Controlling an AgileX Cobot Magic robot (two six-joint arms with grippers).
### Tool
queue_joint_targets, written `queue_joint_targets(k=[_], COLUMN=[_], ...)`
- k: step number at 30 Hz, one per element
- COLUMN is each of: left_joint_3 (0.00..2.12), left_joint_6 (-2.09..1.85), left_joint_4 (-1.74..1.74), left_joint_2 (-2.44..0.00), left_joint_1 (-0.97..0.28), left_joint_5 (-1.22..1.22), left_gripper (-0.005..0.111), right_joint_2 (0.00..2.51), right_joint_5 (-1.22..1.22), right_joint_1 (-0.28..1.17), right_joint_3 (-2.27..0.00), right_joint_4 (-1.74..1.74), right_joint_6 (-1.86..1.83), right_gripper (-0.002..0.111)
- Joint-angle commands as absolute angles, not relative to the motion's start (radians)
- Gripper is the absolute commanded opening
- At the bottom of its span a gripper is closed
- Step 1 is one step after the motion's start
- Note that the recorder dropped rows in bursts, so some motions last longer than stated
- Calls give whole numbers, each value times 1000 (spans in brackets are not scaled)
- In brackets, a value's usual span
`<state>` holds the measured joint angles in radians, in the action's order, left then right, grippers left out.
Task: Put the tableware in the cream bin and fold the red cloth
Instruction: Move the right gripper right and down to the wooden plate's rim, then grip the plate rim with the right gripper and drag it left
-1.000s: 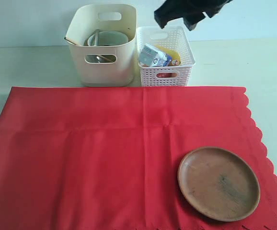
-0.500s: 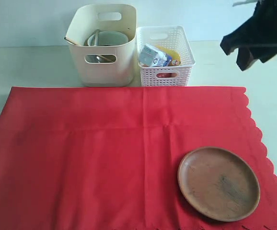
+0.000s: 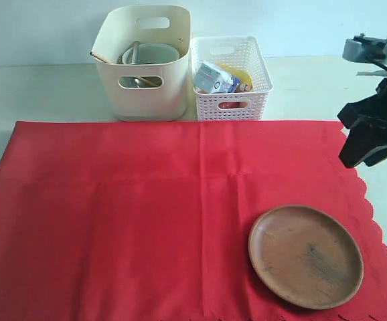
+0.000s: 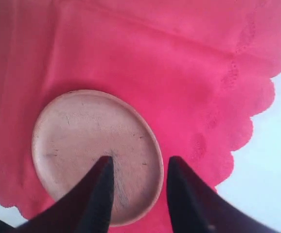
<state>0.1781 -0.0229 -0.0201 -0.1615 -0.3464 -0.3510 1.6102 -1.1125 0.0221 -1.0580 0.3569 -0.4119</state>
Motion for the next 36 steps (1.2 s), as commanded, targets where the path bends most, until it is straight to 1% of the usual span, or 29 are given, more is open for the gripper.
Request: queue_joint_targets(k=[1, 4, 11, 21, 26, 33, 36], left_joint_3=[176, 176, 176, 176, 176, 176, 176], left_joint_6=[-16, -16, -16, -16, -16, -16, -16], left_joint_4=[-21, -21, -21, -21, -21, -21, -21], left_joint_2=[-164, -164, -164, -164, -164, -164, -164], left_joint_1=[-348, -348, -348, -348, -348, -348, -348], left_joint_5=[-350, -350, -348, -348, -346, -344, -344], left_gripper=[37, 37, 37, 37, 37, 37, 37], right_joint_2=[1714, 1769, 1875, 1954, 1961, 2021, 2025], right_joint_5=[-1149, -1175, -1198, -1163, -1122, -1152, -1152], right_joint_1=[-16, -19, -19, -19, -19, -17, -17], right_joint_3=[-1054, -1054, -1054, -1054, -1054, -1054, -1054], right_joint_4=[442, 479, 504, 504, 489, 572, 587], right_joint_6=[-474, -518, -580, -628, -648, -744, -765], right_gripper=[27, 28, 35, 36, 44, 44, 41])
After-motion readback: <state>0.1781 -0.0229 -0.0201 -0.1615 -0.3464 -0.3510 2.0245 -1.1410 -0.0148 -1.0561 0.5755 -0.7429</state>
